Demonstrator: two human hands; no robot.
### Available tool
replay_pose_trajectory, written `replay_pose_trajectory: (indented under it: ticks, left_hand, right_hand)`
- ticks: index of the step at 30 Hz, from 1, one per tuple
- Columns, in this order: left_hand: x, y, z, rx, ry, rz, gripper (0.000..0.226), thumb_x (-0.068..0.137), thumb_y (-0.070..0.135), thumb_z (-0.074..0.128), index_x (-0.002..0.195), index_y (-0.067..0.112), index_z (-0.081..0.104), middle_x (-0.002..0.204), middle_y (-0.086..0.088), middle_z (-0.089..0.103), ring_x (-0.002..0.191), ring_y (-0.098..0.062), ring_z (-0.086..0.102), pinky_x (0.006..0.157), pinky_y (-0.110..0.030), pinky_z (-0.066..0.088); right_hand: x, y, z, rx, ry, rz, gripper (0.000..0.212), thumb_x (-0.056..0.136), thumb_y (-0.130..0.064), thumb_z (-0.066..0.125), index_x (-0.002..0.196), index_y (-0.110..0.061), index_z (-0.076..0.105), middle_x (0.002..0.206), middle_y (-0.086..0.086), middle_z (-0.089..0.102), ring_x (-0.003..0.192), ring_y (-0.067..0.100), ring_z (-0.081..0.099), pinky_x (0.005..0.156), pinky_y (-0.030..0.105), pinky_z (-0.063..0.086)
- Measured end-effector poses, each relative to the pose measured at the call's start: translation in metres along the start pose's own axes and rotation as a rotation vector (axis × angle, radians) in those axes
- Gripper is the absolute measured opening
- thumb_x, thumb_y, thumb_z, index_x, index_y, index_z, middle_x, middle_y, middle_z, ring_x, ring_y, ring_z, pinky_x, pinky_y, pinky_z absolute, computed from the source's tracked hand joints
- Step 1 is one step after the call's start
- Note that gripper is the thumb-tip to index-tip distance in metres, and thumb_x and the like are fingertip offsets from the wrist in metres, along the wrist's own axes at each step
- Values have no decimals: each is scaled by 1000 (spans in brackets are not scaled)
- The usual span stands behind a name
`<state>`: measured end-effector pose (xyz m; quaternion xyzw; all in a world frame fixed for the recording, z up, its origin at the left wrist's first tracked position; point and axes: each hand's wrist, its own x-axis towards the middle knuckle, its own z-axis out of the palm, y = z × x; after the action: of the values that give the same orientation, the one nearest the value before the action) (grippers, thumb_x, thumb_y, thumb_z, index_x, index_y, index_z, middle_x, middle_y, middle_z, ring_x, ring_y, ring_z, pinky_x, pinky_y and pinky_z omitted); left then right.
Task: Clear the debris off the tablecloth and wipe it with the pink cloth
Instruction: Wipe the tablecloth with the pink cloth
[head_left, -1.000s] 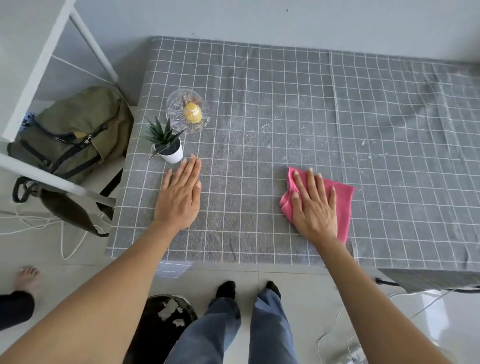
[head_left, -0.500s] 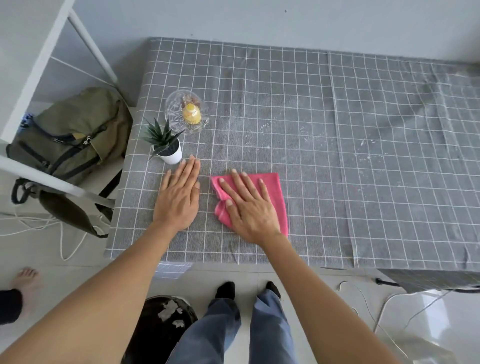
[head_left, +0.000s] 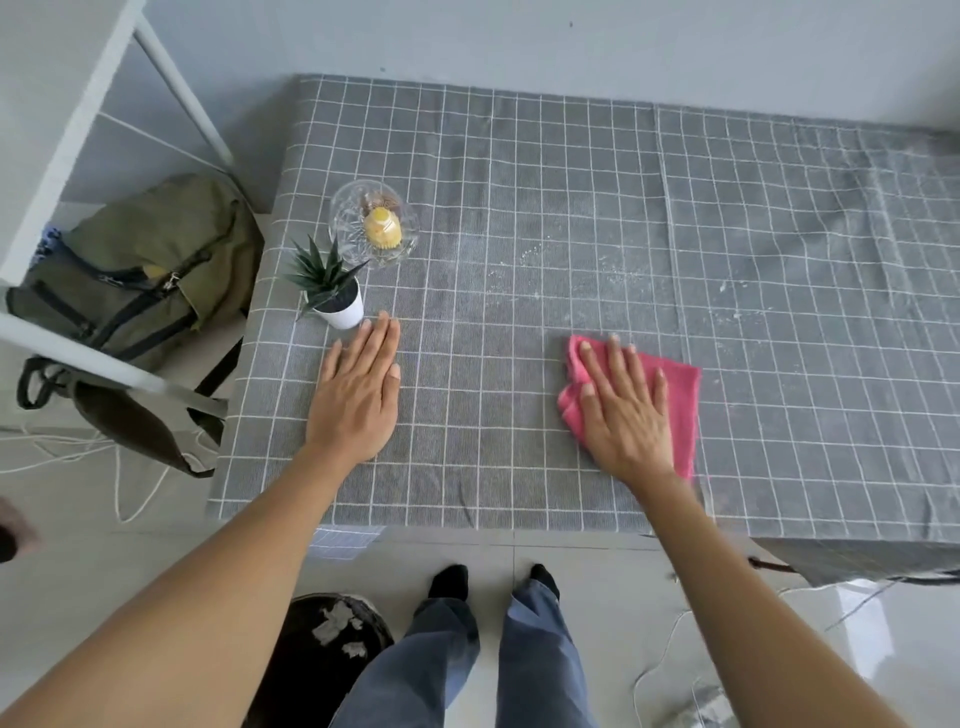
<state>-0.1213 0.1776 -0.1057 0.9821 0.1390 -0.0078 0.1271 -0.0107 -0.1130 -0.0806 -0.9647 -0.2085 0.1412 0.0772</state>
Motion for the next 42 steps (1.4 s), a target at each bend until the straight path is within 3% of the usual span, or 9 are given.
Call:
replay_pose_trajectory:
  ticks: [8, 14, 19, 24, 32, 39, 42]
  left_hand:
    - [0, -1, 1, 14, 2, 8, 56, 98, 34, 7, 152, 21, 2, 159, 6, -3, 146, -10, -5, 120, -39, 0]
    - [0, -2, 2, -6, -1, 8, 55, 98, 35, 6, 152, 21, 2, 159, 6, -3, 146, -9, -6, 119, -37, -3]
    - [0, -2, 2, -12, -2, 9, 55, 99, 35, 5, 152, 21, 1, 159, 7, -5, 146, -9, -7, 120, -38, -3]
    - [1, -4, 4, -12, -5, 8, 55, 99, 35, 6, 152, 21, 1, 159, 6, -4, 146, -10, -6, 120, -39, -1]
    - [16, 12, 5, -127, -26, 19, 56, 98, 37, 4, 151, 18, 0, 158, 4, -5, 145, -10, -8, 119, -35, -4]
    - [65, 21, 3, -82, -28, 44, 51, 103, 28, 15, 152, 16, 2, 159, 1, -4, 146, -10, -5, 119, -33, -3]
    - [66, 17, 6, -37, -7, 50, 55, 101, 34, 7, 152, 15, 3, 159, 1, -1, 146, -11, -1, 120, -36, 4]
  right_hand:
    - [9, -128, 30, -14, -88, -335, 51, 100, -48, 0, 147, -38, -18, 157, -5, -23, 144, 15, -24, 117, 49, -15]
    - [12, -97, 24, 14, -77, -339, 52, 100, -47, -1, 151, -38, -9, 159, -9, -18, 145, 11, -20, 118, 42, -15]
    - [9, -23, 7, 4, -21, -143, 51, 98, -53, -6, 148, -44, -15, 157, -10, -22, 145, 12, -21, 118, 42, -14]
    - [8, 25, -2, 40, 54, 50, 53, 99, -49, 3, 150, -45, -4, 160, -12, -10, 147, 9, -13, 120, 45, -7]
    - [17, 5, 1, 69, 51, 51, 53, 98, -49, 3, 151, -44, -4, 160, -12, -9, 147, 11, -13, 118, 46, -11]
    - [58, -69, 8, 57, 13, -136, 51, 101, -48, 2, 150, -42, -8, 159, -9, -15, 146, 15, -18, 117, 48, -13]
    - [71, -107, 14, 37, -21, -236, 52, 99, -49, -1, 150, -41, -10, 158, -7, -18, 145, 16, -21, 117, 50, -13]
